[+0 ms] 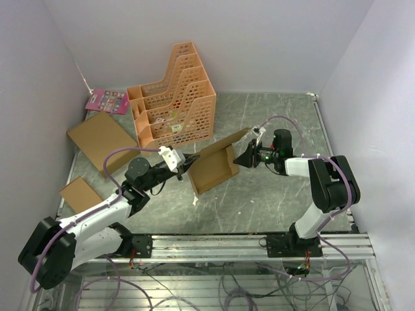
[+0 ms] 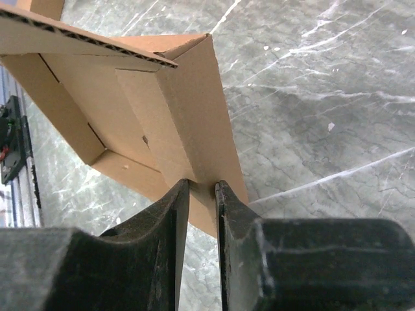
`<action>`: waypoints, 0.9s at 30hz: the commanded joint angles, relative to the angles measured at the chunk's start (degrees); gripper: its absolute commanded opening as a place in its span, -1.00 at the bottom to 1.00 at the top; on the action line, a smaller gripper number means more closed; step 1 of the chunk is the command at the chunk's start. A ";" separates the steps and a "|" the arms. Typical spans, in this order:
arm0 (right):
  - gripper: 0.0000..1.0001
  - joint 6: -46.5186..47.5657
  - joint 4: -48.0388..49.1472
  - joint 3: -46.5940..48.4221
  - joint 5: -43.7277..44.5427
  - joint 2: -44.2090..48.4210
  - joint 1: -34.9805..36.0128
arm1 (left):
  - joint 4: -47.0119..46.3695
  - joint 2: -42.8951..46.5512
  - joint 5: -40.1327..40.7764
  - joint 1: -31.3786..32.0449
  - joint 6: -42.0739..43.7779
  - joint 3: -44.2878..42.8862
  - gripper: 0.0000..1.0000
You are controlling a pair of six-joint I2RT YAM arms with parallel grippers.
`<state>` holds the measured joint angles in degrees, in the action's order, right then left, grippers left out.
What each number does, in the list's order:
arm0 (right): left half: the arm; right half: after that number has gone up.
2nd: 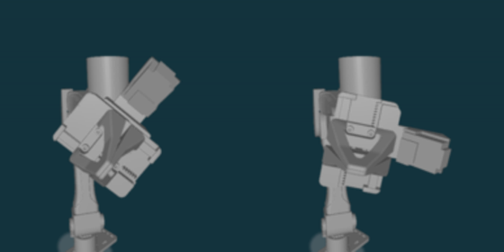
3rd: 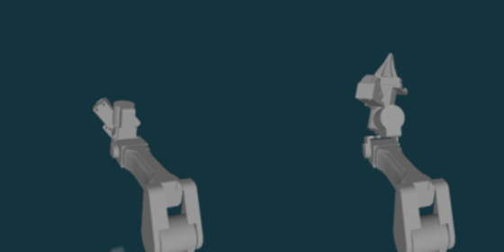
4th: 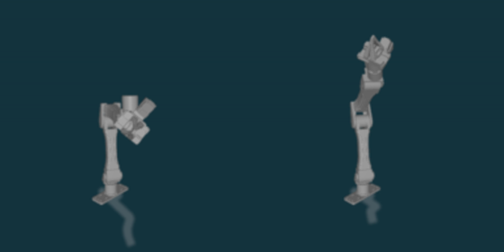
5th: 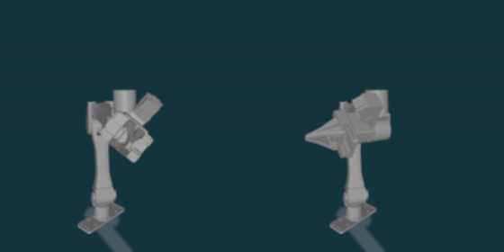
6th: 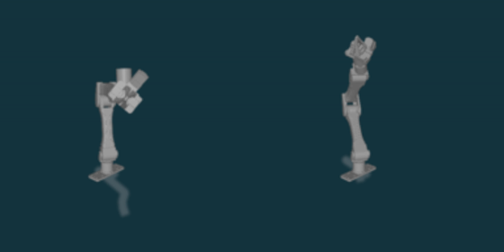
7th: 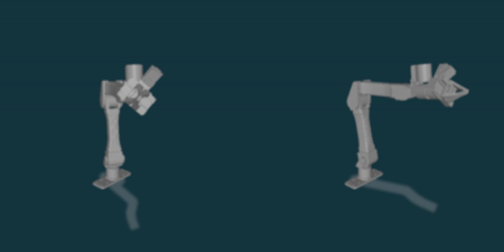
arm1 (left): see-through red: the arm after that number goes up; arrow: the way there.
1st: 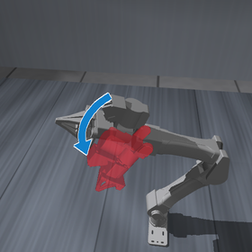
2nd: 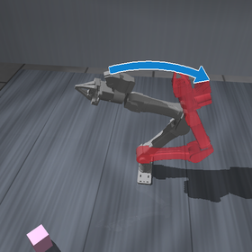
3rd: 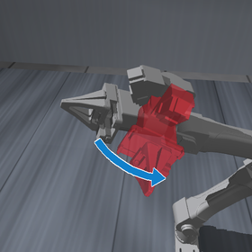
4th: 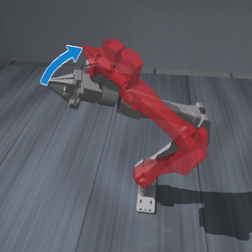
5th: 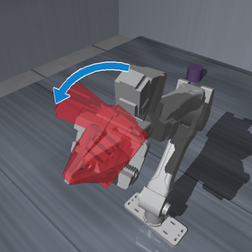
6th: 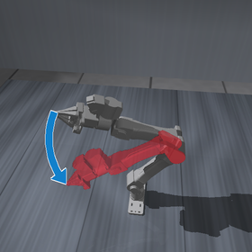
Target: Fold the paper box
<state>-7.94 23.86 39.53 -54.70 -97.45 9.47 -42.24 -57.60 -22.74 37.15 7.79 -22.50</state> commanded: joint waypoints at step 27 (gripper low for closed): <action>-0.39 6.18 10.91 -2.73 5.14 0.29 4.10 | -9.40 -3.19 -5.02 0.43 -6.03 2.11 -0.86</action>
<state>-3.01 33.17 35.81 -48.12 -95.83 12.62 -47.64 -60.34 -24.71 37.12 3.60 -20.88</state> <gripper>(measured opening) 0.301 0.072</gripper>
